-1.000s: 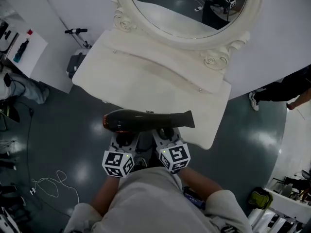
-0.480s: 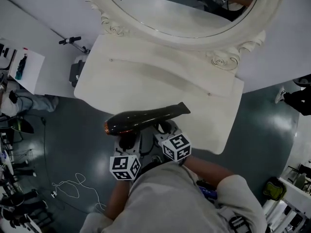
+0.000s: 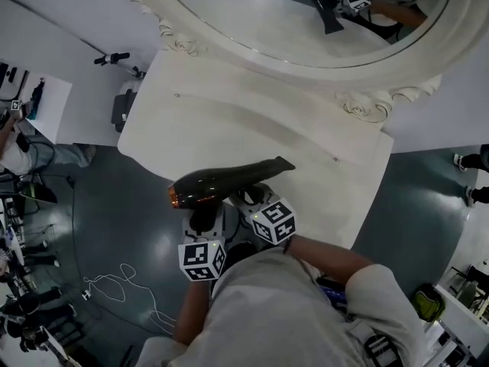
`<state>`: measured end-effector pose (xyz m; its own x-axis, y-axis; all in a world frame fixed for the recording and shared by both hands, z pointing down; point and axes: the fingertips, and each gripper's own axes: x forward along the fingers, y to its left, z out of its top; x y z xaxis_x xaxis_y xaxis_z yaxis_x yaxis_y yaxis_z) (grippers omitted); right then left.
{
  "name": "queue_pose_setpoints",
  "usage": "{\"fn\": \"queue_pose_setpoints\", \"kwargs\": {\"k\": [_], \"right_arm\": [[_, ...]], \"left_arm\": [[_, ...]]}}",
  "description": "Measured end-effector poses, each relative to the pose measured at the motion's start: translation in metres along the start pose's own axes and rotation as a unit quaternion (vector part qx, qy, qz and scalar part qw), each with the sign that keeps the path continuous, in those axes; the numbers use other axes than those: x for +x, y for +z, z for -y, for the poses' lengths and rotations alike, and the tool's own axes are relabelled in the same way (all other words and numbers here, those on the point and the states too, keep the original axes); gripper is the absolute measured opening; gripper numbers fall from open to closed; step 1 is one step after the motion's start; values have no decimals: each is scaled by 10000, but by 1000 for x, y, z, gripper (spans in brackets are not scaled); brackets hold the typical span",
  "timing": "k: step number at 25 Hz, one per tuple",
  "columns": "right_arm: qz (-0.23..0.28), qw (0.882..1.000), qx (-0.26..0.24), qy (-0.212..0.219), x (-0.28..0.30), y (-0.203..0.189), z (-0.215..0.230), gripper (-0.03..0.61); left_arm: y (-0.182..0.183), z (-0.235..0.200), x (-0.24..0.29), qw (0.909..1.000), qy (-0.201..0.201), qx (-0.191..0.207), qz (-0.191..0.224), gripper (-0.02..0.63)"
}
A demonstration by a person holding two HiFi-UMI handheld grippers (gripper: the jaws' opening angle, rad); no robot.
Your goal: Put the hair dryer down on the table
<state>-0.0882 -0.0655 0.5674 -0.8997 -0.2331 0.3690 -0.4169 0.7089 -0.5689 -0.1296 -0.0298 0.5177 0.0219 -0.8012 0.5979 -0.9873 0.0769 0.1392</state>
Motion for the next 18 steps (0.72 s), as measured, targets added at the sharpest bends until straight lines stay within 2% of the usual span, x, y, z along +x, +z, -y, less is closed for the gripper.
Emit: {"fn": "queue_pose_setpoints", "kwargs": {"k": [7, 12, 18], "right_arm": [[-256, 9996, 120, 40, 15, -9, 25, 133], [-313, 9986, 381, 165, 25, -13, 36, 133], [-376, 9985, 362, 133, 26, -12, 45, 133]], "left_arm": [[-10, -4, 28, 9995, 78, -68, -289, 173], [-8, -4, 43, 9988, 214, 102, -419, 173], [-2, 2, 58, 9978, 286, 196, -568, 173]]}}
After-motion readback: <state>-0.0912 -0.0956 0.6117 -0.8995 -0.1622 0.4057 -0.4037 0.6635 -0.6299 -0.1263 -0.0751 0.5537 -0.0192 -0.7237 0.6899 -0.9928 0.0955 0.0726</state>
